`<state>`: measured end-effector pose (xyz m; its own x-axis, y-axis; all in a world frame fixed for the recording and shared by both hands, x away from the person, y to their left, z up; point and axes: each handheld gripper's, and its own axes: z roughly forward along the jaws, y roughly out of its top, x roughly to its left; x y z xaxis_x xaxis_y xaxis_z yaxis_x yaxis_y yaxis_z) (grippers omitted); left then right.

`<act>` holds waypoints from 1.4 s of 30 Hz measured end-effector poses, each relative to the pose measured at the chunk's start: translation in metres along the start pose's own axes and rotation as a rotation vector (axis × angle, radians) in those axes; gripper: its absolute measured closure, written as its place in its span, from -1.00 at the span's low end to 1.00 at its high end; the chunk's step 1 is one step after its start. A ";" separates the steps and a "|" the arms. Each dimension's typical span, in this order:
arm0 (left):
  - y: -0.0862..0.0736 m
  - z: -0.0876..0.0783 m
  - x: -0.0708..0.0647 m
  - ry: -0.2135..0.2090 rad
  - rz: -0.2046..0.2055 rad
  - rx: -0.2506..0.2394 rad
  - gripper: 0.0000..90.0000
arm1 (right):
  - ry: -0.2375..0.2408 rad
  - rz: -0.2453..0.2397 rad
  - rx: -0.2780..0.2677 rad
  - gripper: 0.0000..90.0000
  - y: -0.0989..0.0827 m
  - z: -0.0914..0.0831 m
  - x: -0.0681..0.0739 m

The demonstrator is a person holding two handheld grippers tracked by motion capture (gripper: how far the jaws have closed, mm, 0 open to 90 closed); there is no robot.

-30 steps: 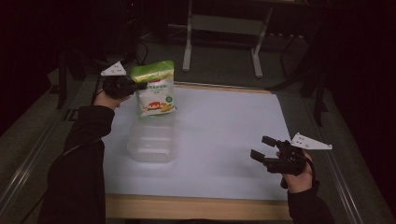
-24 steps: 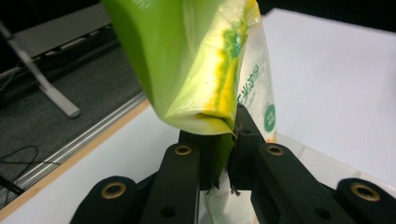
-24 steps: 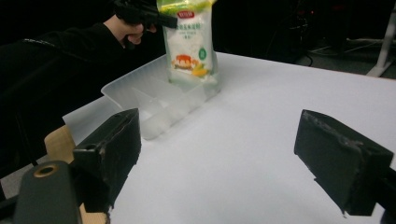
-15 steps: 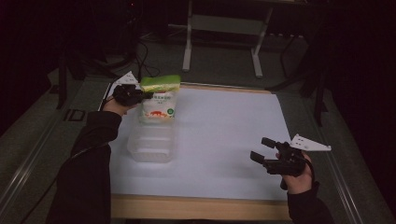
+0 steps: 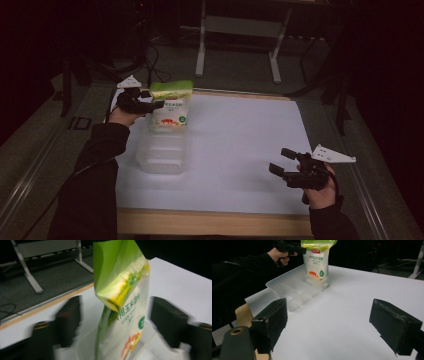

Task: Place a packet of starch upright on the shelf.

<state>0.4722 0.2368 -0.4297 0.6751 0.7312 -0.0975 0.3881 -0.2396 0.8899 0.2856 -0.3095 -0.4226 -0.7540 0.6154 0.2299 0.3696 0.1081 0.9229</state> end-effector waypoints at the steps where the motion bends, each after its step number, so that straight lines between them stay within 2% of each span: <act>1: 0.000 -0.001 -0.001 0.010 -0.018 0.013 -0.69 | -0.001 0.000 -0.002 -0.67 0.000 0.000 0.000; 2: -0.001 -0.002 -0.002 0.018 -0.031 0.018 -0.71 | -0.001 -0.003 -0.004 -0.67 0.000 -0.001 0.000; 4: -0.003 -0.004 -0.005 0.002 -0.041 0.031 -0.97 | -0.004 -0.006 -0.007 -0.67 -0.001 -0.001 0.000; 9: -0.007 -0.015 -0.014 0.046 -0.048 0.008 -0.98 | -0.005 -0.005 -0.009 -0.67 -0.002 -0.001 0.001; 11: -0.006 -0.020 -0.017 0.039 -0.074 0.006 -0.98 | -0.003 -0.007 -0.011 -0.67 -0.002 -0.002 0.001; 12: -0.006 -0.020 -0.017 0.039 -0.074 0.006 -0.98 | -0.003 -0.007 -0.011 -0.67 -0.002 -0.002 0.001; 15: -0.009 -0.027 -0.027 0.045 -0.062 0.008 -0.97 | -0.002 -0.003 -0.012 -0.67 -0.004 -0.002 0.001; 17: -0.012 -0.031 -0.033 0.047 -0.076 0.004 -0.97 | -0.001 -0.001 -0.011 -0.67 -0.005 -0.003 0.001; 22: -0.015 -0.041 -0.049 0.085 -0.077 -0.004 -0.97 | -0.004 -0.007 0.001 -0.67 -0.009 0.001 0.001; 25: -0.014 -0.048 -0.060 0.088 -0.079 -0.019 -0.97 | -0.012 -0.015 0.011 -0.67 -0.010 0.004 0.002; 29: -0.014 -0.053 -0.078 0.060 -0.059 -0.040 -0.97 | -0.022 -0.026 0.024 -0.67 -0.012 0.006 0.002; 30: -0.014 -0.053 -0.078 0.060 -0.059 -0.040 -0.97 | -0.023 -0.027 0.024 -0.67 -0.012 0.007 0.002; 32: -0.014 -0.055 -0.089 0.047 -0.051 -0.031 -0.97 | -0.022 -0.025 0.028 -0.67 -0.013 0.008 0.001; 36: -0.016 -0.059 -0.103 0.042 -0.052 -0.053 -0.97 | -0.022 -0.028 0.034 -0.67 -0.014 0.009 0.001; 42: -0.022 -0.065 -0.124 0.027 -0.017 -0.052 -0.97 | -0.027 -0.026 0.037 -0.67 -0.016 0.008 0.000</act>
<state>0.3388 0.1927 -0.4079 0.6516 0.7517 -0.1013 0.3656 -0.1943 0.9103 0.2841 -0.3048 -0.4395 -0.7485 0.6332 0.1973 0.3707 0.1528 0.9161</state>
